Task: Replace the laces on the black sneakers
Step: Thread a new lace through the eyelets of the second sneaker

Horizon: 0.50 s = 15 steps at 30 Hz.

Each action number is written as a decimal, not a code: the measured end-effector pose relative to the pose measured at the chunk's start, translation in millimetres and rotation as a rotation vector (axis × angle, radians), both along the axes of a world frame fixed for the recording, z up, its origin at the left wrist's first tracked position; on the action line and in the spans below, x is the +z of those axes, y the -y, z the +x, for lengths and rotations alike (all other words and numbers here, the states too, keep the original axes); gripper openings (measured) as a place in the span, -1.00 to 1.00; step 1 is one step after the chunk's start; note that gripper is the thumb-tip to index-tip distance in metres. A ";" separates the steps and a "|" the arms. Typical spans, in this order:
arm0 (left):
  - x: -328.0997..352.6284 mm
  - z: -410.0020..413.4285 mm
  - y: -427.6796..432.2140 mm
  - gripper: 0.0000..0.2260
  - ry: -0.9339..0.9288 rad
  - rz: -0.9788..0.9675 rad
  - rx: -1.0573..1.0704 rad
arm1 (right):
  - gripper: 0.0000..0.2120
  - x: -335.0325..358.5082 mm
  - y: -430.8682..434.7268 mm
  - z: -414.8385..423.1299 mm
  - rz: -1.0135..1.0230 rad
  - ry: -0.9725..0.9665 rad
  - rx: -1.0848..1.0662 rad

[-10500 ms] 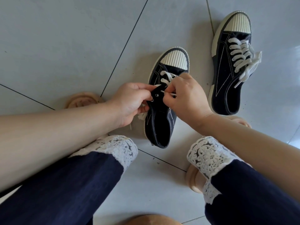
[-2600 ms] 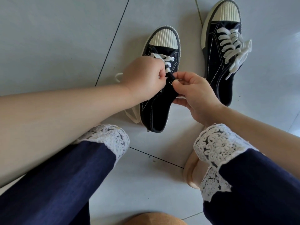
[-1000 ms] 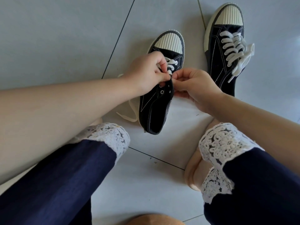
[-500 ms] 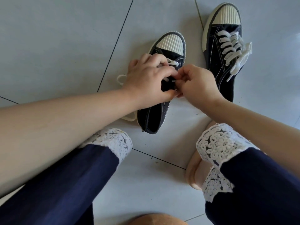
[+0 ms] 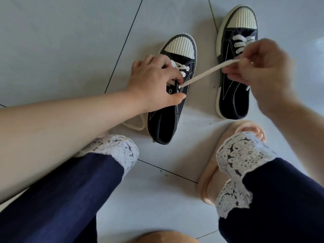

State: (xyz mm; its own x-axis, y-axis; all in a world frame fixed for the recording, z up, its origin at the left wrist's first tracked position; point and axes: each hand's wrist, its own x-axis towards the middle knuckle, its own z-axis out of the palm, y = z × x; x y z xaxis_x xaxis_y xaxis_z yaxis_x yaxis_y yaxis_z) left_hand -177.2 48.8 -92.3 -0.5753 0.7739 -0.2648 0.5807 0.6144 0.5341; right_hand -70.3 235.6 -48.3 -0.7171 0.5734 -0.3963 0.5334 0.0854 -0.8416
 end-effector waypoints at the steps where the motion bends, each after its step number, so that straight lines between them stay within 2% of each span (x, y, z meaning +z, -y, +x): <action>1: -0.3 -0.1 -0.4 -0.71 0.015 -0.002 0.002 | -0.83 -0.1 9.6 -5.6 -0.186 -0.060 -0.035; 3: -0.8 -0.2 0.0 -0.71 0.026 -0.007 0.000 | -0.84 -0.8 26.7 -20.6 -0.622 -0.137 -0.123; 4: -0.7 -0.1 0.5 -0.70 0.029 -0.006 -0.001 | -0.82 -1.4 33.5 -25.6 -0.769 -0.135 -0.149; 5: -0.4 -0.1 1.1 -0.68 0.027 -0.002 -0.004 | -0.79 -2.6 39.4 -28.3 -0.807 -0.099 -0.135; 6: 0.1 -0.6 1.4 -0.66 0.019 0.002 -0.010 | -0.77 -4.6 44.8 -29.1 -0.732 -0.018 -0.077; 9: 1.2 -1.6 4.8 -0.63 -0.041 -0.010 -0.076 | -0.75 -8.9 44.3 -28.8 -0.314 0.220 0.111; 12: 2.2 -1.4 7.8 -0.65 -0.061 -0.026 -0.115 | -0.74 18.6 10.3 -39.4 -0.103 0.199 0.051; 15: 2.7 -1.6 8.0 -0.61 -0.063 -0.020 -0.094 | -0.88 53.0 -27.5 -40.1 0.000 0.119 -0.063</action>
State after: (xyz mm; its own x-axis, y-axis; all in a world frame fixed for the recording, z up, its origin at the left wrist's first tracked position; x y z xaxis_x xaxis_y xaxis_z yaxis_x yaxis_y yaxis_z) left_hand -178.8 40.8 -89.6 -0.5162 0.8202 -0.2466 0.6682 0.5658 0.4830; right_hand -110.4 263.1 4.7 -0.6274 0.6158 -0.4767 0.6339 0.0483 -0.7719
